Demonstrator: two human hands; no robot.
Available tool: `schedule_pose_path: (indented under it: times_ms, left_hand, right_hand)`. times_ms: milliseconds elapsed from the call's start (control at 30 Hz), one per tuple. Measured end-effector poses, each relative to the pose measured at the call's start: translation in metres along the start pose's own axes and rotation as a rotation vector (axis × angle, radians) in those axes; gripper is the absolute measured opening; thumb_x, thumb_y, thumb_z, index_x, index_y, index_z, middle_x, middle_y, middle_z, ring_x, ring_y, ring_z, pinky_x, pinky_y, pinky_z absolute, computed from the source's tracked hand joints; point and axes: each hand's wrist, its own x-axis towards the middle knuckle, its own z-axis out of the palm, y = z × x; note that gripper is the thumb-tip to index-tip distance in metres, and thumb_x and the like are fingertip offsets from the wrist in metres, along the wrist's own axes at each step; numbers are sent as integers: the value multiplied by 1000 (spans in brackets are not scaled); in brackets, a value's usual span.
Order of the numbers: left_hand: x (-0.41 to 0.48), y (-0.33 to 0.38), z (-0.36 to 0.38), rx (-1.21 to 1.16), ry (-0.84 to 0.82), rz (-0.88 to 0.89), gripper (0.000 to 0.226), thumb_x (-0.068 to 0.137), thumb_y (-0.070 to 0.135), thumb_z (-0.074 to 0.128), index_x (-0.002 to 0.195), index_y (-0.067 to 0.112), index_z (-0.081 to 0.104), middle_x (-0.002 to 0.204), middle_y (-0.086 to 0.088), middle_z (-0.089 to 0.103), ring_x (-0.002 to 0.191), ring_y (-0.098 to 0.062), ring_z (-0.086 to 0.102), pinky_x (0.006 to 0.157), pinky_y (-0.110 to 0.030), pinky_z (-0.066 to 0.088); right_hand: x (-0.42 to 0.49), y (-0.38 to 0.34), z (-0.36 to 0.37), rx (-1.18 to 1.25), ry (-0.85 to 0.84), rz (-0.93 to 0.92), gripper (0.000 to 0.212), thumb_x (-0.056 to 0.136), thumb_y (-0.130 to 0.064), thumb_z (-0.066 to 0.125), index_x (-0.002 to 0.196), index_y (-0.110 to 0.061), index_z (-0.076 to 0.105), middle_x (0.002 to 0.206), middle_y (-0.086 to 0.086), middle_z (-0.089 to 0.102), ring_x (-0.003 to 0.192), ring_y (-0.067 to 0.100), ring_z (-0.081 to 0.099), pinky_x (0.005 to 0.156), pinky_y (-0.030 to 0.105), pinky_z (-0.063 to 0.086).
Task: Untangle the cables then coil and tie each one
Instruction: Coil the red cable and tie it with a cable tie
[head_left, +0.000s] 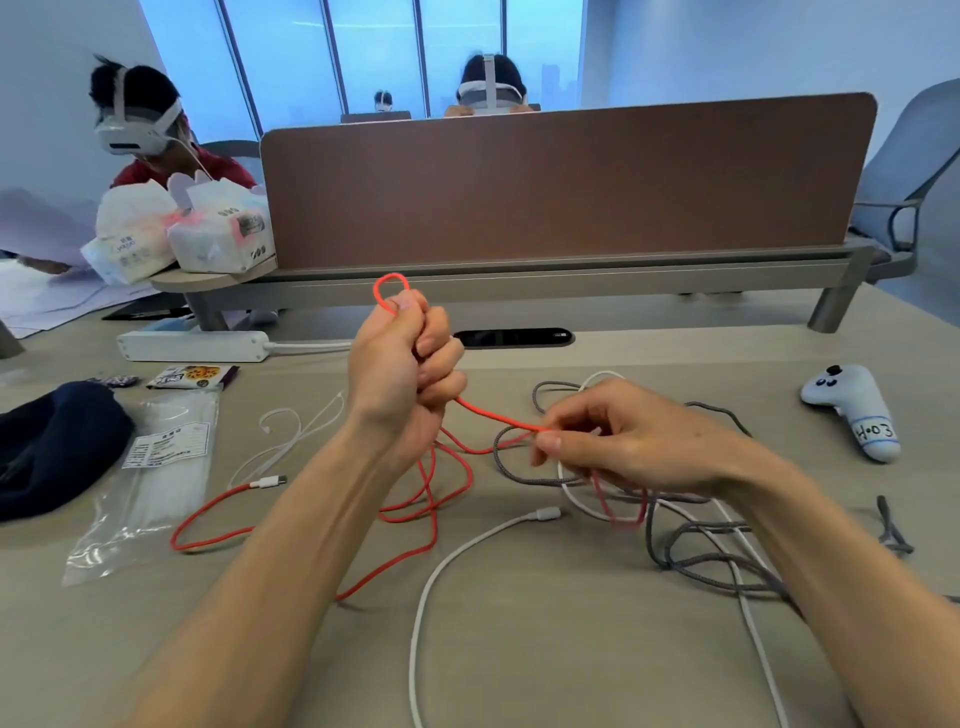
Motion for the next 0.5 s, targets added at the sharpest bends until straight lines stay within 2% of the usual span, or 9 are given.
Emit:
schedule_pose_path:
  times_ms: [100, 133, 200, 267, 333, 367, 433, 500]
  left_hand:
    - [3, 11, -7, -21, 10, -29, 31, 103, 20, 29, 74, 20, 38, 55, 5, 28, 34, -2, 18, 31, -12, 11]
    - [3, 13, -9, -13, 1, -50, 30, 102, 20, 29, 73, 20, 38, 55, 5, 28, 34, -2, 18, 31, -12, 10]
    - [1, 15, -8, 10, -48, -124, 27, 98, 24, 31, 71, 21, 37, 57, 4, 30, 34, -2, 17, 33, -11, 7]
    - [-2, 12, -4, 77, -100, -216, 31, 96, 28, 33, 67, 21, 43, 61, 2, 37, 34, -2, 16, 35, -11, 5]
    - [-6, 6, -1, 216, -136, -279, 35, 96, 24, 34, 63, 19, 46, 68, 0, 48, 35, -2, 16, 36, -11, 6]
    - [-8, 2, 1, 282, -156, -294, 29, 95, 20, 35, 67, 19, 44, 73, -2, 54, 36, -2, 15, 36, -10, 6]
    - [-14, -8, 4, 399, -200, -312, 19, 94, 12, 38, 78, 21, 32, 81, -7, 62, 37, -5, 13, 38, -10, 7]
    - [-21, -19, 3, 488, -256, -354, 24, 95, 11, 43, 81, 21, 27, 85, -13, 66, 38, -7, 11, 38, -12, 8]
  right_hand:
    - [-8, 2, -18, 18, -3, 29, 31, 93, -33, 56, 75, -11, 67, 52, 2, 47, 47, 11, 41, 47, 22, 33]
    - [-10, 3, -24, 41, 19, 15, 33, 91, -37, 57, 73, -11, 66, 55, 8, 49, 50, 15, 44, 49, 26, 36]
    - [-12, 5, -31, 93, 108, -37, 29, 87, -37, 57, 71, -15, 67, 62, 8, 54, 57, 20, 50, 57, 33, 40]
    - [-13, 6, -33, 158, 206, -99, 22, 88, -31, 59, 75, -17, 70, 60, 6, 50, 54, 20, 45, 52, 30, 39]
    - [-10, 6, -30, 176, 305, -126, 19, 92, -23, 60, 84, -11, 72, 52, -3, 46, 47, 13, 36, 44, 23, 31]
    - [-7, 6, -28, 135, 369, -138, 17, 92, -18, 59, 87, -8, 72, 50, -9, 50, 44, 7, 37, 44, 19, 31]
    - [0, 7, -22, 0, 507, -176, 13, 90, -14, 62, 87, -8, 73, 58, -13, 63, 51, 2, 52, 51, 16, 39]
    - [5, 10, -16, -125, 602, -196, 10, 85, -21, 69, 82, -13, 74, 68, -6, 70, 60, 10, 61, 58, 29, 48]
